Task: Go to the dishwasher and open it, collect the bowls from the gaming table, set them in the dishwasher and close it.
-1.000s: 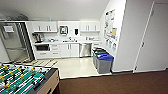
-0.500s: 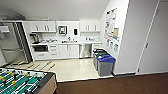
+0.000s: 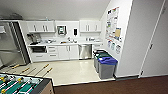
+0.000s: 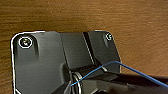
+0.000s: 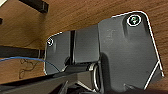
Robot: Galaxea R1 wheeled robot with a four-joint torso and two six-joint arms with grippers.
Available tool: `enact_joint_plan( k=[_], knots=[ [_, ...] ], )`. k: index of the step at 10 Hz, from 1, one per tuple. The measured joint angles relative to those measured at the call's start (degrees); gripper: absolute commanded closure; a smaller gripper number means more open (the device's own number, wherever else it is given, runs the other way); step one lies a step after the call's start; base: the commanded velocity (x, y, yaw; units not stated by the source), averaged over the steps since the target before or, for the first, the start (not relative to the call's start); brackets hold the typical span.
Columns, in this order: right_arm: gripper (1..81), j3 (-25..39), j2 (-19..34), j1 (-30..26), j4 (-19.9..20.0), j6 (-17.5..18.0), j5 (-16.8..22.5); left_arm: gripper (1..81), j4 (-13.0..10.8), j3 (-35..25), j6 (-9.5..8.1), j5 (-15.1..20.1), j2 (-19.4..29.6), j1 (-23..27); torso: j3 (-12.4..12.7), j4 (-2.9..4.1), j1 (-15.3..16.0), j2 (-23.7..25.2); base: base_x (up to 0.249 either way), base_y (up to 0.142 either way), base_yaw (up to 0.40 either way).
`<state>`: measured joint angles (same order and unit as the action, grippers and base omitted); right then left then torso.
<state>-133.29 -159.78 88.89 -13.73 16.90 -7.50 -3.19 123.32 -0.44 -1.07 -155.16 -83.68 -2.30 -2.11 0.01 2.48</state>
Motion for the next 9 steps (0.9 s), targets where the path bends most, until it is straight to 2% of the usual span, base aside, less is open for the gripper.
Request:
enact_joint_plan(
  k=[9],
  knots=[
    [1.0,0.0,0.0,-0.02,0.0,0.0,0.0,1.0,0.0,0.0,0.0,0.0,-0.05,0.0,0.0,0.0,0.0,0.0,0.255,0.0,0.0]
  ],
)
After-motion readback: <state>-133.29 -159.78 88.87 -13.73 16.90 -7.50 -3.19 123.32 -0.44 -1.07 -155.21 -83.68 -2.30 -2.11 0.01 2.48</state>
